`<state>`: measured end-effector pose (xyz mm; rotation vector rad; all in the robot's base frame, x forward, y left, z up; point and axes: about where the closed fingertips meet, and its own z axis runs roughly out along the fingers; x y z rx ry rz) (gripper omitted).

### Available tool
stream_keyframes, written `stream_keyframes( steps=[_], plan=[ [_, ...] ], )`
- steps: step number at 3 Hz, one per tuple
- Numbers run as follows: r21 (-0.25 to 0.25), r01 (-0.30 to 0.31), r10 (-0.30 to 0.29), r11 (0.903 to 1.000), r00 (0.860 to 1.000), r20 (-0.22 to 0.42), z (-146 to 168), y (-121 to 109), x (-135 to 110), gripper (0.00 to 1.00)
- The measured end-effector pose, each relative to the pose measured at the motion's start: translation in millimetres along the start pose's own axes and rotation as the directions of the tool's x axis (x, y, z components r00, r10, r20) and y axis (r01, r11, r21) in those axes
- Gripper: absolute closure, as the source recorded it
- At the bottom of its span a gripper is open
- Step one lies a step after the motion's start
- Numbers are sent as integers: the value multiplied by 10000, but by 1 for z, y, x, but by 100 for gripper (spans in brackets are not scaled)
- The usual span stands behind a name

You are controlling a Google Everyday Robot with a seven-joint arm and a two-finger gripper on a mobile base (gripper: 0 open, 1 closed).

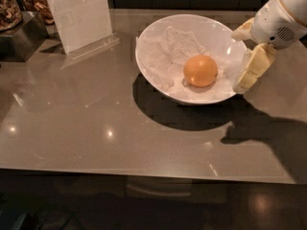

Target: Pick orange from white bowl

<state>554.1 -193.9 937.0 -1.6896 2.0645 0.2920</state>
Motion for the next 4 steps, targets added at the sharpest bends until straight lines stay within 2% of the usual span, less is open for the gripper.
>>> stream_keyframes(
  steps=[1, 2, 3, 4],
  plan=[
    [68, -90, 89, 9999, 9998, 174, 3, -3, 0, 0],
    [-456, 145, -120, 9989, 9984, 545, 27, -13, -14, 0],
    [-1049, 366, -291, 9938, 9970, 723, 54, -23, -28, 0],
    [-1037, 368, -292, 9939, 9968, 743, 56, -25, -29, 19]
  ],
)
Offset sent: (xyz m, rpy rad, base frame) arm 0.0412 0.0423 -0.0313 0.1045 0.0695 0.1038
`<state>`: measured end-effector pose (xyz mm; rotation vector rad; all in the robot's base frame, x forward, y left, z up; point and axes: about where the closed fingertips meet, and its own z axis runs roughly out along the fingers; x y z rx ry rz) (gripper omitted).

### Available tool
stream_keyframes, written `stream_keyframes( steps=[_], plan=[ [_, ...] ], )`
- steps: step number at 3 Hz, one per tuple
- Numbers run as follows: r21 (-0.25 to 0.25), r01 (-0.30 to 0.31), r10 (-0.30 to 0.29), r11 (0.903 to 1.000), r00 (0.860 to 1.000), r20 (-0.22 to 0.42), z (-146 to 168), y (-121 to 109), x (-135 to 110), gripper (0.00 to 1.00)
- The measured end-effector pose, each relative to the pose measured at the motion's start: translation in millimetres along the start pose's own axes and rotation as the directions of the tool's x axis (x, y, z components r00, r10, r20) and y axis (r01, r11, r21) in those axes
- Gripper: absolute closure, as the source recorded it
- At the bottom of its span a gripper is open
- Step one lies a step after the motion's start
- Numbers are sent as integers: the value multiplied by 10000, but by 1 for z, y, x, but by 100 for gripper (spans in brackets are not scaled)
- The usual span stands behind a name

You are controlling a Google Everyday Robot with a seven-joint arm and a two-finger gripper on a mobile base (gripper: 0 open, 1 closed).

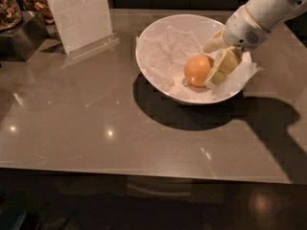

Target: Pick orange from white bowl

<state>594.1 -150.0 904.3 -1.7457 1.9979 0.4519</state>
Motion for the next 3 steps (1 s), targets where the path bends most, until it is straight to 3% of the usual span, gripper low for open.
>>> stream_keyframes(
  steps=[1, 2, 3],
  plan=[
    [1, 1, -1, 10000, 10000, 3, 0, 0, 0, 23],
    [-146, 34, -33, 9999, 10000, 90, 11, -6, -1, 5],
    [-247, 145, -143, 9996, 9999, 76, 18, -13, -4, 0]
  ],
)
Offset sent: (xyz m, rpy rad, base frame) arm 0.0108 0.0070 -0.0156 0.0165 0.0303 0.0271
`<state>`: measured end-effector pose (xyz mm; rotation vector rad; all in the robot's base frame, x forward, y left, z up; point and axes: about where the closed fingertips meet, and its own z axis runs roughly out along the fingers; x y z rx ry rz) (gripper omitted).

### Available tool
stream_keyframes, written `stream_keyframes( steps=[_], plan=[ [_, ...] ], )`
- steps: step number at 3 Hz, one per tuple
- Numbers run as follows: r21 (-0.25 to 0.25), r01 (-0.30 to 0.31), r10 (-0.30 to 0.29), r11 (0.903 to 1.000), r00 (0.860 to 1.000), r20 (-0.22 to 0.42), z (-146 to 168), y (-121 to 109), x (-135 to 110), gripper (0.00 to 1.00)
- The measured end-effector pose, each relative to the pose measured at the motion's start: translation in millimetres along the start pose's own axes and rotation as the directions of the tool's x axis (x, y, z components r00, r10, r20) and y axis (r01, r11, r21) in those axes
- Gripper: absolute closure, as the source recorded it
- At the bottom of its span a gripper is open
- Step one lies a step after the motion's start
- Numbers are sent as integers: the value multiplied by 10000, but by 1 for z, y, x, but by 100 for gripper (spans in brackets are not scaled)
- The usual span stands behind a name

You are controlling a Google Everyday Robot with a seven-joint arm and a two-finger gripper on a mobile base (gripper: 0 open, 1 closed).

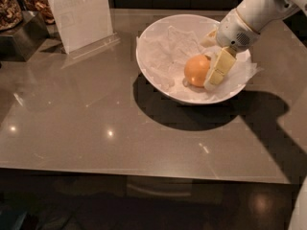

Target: Pick orange from white bowl

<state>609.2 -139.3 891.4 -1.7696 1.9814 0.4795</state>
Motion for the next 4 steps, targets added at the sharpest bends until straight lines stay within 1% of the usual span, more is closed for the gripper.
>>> stream_keyframes(
  steps=[1, 2, 4],
  plan=[
    [-85, 116, -116, 9999, 9999, -11, 6, -5, -3, 0],
    [-89, 113, -113, 9999, 9999, -7, 6, -5, -3, 0],
    [-588, -498, 510, 9970, 9985, 185, 23, -3, 16, 0]
  ],
)
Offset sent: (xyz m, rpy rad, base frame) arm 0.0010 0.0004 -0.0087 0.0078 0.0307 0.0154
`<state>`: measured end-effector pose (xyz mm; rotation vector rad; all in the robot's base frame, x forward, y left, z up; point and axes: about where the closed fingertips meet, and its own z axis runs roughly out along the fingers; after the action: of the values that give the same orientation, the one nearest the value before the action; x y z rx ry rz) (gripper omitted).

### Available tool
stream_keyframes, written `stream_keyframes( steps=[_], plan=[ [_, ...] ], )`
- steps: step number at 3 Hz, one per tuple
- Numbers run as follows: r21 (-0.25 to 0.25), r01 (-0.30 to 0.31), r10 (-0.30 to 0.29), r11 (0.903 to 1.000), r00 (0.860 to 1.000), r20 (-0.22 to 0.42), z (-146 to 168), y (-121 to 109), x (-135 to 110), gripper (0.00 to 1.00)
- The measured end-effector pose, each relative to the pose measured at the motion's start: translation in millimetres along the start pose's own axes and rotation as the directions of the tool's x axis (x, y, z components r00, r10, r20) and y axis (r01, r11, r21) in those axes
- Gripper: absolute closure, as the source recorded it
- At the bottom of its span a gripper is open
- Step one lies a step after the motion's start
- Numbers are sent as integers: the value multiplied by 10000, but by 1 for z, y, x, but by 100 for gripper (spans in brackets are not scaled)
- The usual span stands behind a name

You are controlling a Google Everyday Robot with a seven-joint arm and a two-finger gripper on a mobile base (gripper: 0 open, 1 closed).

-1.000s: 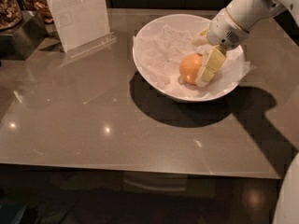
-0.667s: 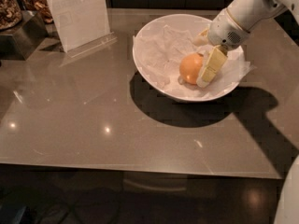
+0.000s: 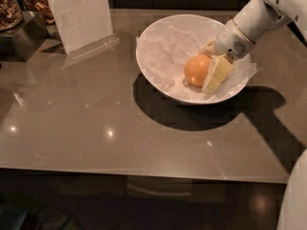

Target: Pick orange from white bowl

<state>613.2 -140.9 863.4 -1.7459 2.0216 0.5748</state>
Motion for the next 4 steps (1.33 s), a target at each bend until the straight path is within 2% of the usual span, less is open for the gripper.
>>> stream_keyframes(
  steps=[2, 3, 4],
  plan=[
    [-340, -426, 428, 9985, 9991, 48, 15, -6, 11, 2],
    [-340, -440, 442, 9985, 9990, 49, 12, -6, 10, 21],
    [-136, -718, 719, 9973, 9973, 123, 13, -10, 16, 44]
  ],
)
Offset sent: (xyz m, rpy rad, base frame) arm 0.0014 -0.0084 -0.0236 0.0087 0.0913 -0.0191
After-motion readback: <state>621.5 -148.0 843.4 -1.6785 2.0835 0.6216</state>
